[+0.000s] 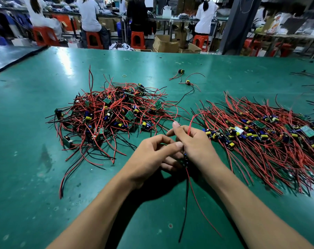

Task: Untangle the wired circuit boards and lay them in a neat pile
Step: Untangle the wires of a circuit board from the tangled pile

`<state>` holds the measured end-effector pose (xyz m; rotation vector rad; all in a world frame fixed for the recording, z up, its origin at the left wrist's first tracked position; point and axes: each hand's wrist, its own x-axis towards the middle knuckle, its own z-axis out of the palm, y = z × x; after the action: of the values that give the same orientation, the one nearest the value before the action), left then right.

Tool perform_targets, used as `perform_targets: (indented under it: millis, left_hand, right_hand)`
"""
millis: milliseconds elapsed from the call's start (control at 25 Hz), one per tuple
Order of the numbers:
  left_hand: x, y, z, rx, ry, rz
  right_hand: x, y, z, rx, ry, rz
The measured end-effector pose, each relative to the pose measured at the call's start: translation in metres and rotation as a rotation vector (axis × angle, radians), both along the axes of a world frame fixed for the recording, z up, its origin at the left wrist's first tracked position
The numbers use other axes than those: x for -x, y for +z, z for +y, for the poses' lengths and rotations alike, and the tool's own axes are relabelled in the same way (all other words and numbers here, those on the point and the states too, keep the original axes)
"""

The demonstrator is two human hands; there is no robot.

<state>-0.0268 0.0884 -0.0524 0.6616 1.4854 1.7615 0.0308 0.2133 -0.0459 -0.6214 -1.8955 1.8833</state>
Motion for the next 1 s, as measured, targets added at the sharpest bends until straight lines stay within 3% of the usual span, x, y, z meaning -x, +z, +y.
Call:
perform_targets:
  millis: [160, 400, 560, 1000]
  left_hand:
    - [-0.003, -0.002, 0.001, 0.039, -0.005, 0.153]
    - [-0.001, -0.001, 0.004, 0.014, 0.124, 0.078]
    - [0.003, -0.001, 0.003, -0.03, 0.194, -0.007]
    - [0.002, -0.002, 0.007, 0.031, 0.138, 0.032]
  right_hand:
    - [0.0, -0.003, 0.001, -0.026, -0.033, -0.006]
    - [-0.006, 0.004, 0.017, 0.083, 0.085, 0.047]
    - [-0.013, 0.001, 0.024, 0.118, 0.252, -0.024]
    - [-0.016, -0.003, 0.027, 0.187, 0.351, -0.008]
